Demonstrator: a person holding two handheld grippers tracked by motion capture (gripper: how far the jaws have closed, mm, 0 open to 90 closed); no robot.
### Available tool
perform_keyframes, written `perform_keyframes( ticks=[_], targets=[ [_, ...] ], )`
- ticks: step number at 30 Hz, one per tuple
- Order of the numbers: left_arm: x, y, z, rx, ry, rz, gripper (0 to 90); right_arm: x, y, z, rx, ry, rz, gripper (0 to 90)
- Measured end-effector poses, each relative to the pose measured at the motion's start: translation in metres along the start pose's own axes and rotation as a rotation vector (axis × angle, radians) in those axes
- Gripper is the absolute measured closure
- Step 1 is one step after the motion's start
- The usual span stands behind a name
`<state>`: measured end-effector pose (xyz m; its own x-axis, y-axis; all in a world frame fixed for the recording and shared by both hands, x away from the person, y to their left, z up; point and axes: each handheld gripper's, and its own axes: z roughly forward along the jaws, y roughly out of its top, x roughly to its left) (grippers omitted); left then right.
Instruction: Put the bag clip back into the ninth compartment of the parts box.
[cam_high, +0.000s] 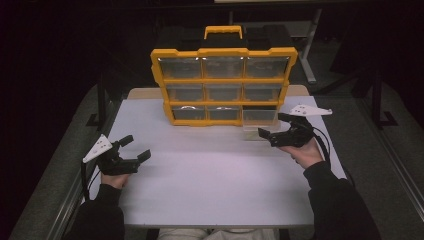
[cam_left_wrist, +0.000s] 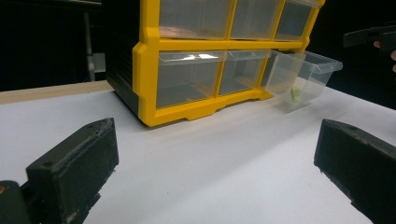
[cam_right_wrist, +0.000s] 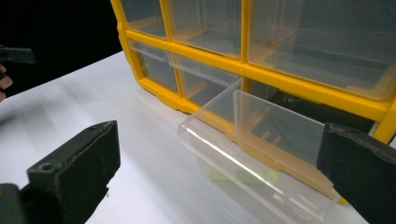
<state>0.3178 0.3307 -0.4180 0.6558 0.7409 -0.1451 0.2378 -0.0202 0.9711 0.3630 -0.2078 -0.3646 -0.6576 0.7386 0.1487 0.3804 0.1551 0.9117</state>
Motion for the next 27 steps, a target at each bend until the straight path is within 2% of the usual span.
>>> perform_keyframes(
  ticks=[8,19,27],
  targets=[
    [0.0,0.0,0.0,0.005,0.001,0.0,0.0,0.0,-0.011,-0.014,-0.008,-0.02,0.002,0.0],
    [-0.001,-0.001,0.0,0.003,0.002,-0.001,0.0,-0.003,-0.029,-0.023,-0.01,-0.049,0.017,0.0],
    [-0.001,-0.001,0.0,0.002,0.003,-0.002,0.0,-0.003,-0.045,-0.031,-0.033,-0.075,0.034,0.0]
  ],
)
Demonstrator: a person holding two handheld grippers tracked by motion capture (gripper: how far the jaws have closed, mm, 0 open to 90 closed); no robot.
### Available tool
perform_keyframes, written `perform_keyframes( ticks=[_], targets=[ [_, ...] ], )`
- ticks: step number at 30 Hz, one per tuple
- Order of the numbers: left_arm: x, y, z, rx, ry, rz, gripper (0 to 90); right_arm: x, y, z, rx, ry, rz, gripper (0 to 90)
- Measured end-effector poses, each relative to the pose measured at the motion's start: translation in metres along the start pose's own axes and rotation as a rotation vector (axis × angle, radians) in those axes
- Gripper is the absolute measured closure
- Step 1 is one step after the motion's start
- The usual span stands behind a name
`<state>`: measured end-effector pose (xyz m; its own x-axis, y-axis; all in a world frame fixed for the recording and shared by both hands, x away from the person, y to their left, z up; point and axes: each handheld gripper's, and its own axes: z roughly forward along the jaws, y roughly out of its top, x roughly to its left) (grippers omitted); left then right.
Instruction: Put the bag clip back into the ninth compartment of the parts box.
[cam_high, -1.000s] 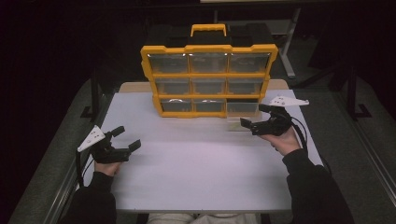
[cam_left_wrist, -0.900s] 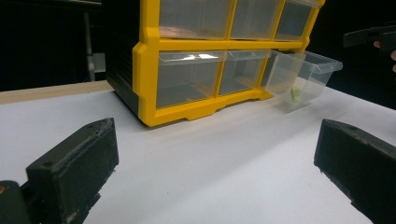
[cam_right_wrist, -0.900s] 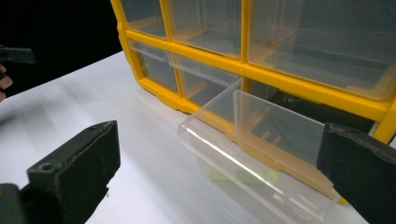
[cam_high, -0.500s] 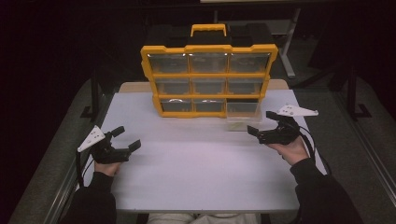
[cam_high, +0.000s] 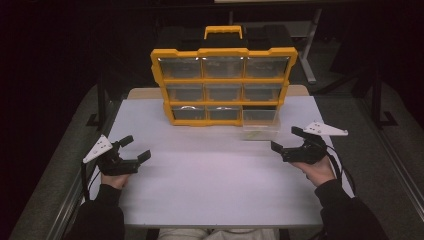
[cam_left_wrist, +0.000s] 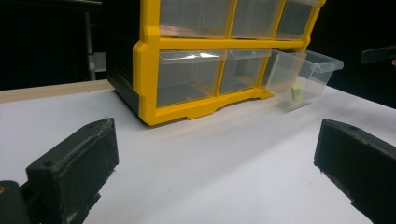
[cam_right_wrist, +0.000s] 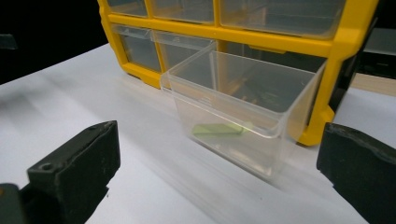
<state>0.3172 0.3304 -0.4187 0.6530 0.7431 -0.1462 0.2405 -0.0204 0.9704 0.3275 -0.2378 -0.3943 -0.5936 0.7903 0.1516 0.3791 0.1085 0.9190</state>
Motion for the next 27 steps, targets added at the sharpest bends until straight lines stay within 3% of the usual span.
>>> perform_keyframes(
  ticks=[12,15,18,27],
  targets=[
    [0.0,0.0,0.0,0.0,0.001,0.0,0.0,0.001,-0.018,-0.01,-0.047,-0.021,0.014,0.0],
    [0.0,0.0,0.0,-0.005,-0.004,-0.008,0.0,0.0,-0.022,-0.012,-0.053,-0.014,0.038,0.0],
    [-0.001,0.001,-0.001,-0.014,-0.011,-0.013,0.0,0.001,-0.028,-0.015,-0.098,-0.034,0.024,0.0],
    [0.0,0.001,-0.001,-0.016,-0.011,-0.009,0.0,0.002,-0.037,-0.021,-0.107,-0.049,0.03,0.0]
  ],
)
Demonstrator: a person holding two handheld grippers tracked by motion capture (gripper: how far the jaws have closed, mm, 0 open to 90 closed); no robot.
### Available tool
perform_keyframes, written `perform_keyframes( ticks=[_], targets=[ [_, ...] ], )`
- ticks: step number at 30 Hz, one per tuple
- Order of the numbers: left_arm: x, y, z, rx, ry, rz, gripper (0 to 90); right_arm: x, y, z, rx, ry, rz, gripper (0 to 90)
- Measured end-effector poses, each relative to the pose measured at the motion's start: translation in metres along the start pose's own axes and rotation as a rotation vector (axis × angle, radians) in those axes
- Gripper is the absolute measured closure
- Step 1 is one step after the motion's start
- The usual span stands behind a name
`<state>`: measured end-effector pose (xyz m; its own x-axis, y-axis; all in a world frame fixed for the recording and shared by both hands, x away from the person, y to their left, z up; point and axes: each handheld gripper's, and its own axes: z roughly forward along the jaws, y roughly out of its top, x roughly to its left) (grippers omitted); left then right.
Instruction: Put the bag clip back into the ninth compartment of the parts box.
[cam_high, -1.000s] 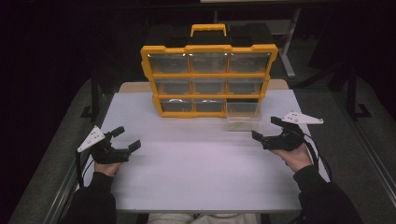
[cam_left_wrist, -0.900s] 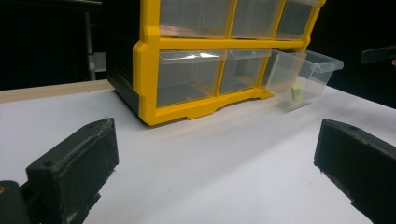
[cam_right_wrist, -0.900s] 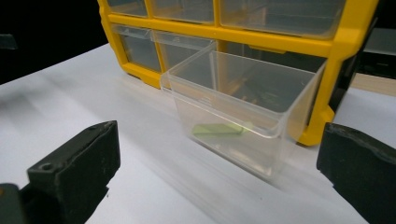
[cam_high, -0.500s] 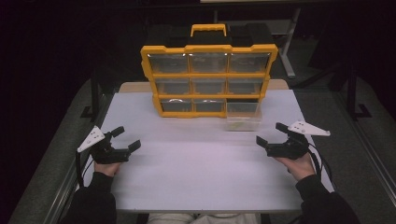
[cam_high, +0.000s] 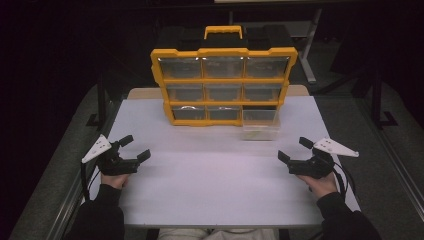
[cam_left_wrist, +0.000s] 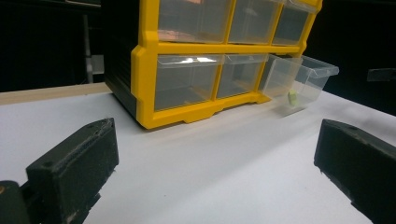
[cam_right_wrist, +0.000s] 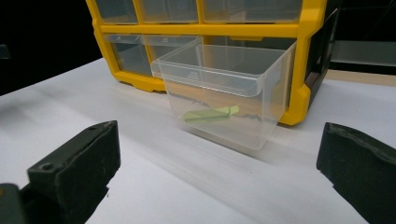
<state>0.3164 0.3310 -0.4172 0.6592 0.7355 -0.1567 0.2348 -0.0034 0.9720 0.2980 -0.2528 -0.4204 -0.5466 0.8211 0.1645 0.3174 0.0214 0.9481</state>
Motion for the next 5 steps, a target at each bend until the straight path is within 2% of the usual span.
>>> perform_keyframes(
  ticks=[3,5],
  targets=[
    [0.0002,0.0001,-0.0001,0.0,0.001,-0.002,0.0,0.0041,0.0021,-0.0026,-0.031,0.001,-0.041,0.0],
    [0.0,0.0004,-0.0001,0.0,0.001,0.002,0.0,0.0058,0.0026,-0.0036,-0.04,0.011,-0.046,0.0]
  ],
)
